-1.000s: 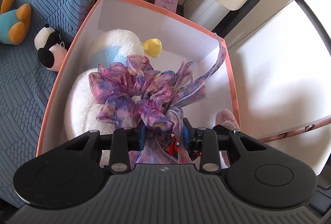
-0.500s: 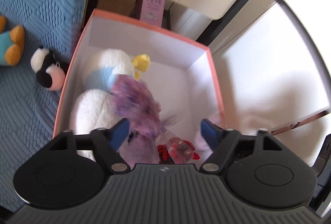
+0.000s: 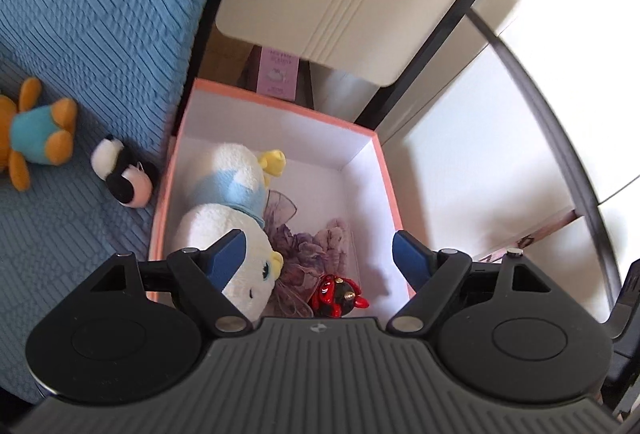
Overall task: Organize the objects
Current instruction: 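Lower the scrunchie and panda into the box and open both tools, then withdraw both tools from the box back over the chair seat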
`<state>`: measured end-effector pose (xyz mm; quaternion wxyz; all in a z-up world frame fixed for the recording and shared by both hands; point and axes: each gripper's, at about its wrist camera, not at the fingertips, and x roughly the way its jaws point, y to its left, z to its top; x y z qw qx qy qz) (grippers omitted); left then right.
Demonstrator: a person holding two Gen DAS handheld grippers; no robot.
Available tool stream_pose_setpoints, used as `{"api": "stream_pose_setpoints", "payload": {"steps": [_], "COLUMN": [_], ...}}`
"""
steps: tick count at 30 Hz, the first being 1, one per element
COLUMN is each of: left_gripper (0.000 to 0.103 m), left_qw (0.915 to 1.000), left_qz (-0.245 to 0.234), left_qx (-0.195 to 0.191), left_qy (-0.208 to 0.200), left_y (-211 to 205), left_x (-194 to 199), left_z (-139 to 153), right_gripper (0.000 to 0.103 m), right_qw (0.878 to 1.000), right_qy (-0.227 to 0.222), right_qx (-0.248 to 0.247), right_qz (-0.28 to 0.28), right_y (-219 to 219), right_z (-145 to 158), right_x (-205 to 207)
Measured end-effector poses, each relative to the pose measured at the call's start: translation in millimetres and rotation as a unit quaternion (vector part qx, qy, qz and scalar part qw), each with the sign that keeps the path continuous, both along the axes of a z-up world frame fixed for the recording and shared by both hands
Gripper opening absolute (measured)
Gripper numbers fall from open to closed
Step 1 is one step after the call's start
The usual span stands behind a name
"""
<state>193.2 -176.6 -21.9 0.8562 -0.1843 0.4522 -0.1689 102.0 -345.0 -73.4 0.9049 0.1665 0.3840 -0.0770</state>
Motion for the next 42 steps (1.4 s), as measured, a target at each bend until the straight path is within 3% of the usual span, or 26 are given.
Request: {"api": "stream_pose_setpoints", "payload": {"steps": [14,22,37,42], "left_gripper": [0.084,0.084,0.084,0.084], "left_qw": [0.9978,0.9956,0.9938,0.9926], "left_qz": [0.007,0.005,0.017,0.048], "left_qx": [-0.025,-0.020,-0.031,-0.035], "left_qy": [-0.060,-0.091,-0.105,-0.106], "left_y": [65,96,163,195], "left_x": [-54,-85,-130,-133], "left_z": [50,70,66,55], "right_gripper": [0.068,0.068,0.068,0.068], "right_qw": [0.999,0.999,0.998,0.998], "right_qy": [-0.033,-0.037,-0.041,-0.034], "right_qx": [-0.022,-0.028,-0.031,-0.036], "right_qz": [0.005,0.010,0.030,0.041], "right_y": [61,99,173,193], "right_z": [52,64,65,57], "right_x": [-41,-60,-86,-82]}}
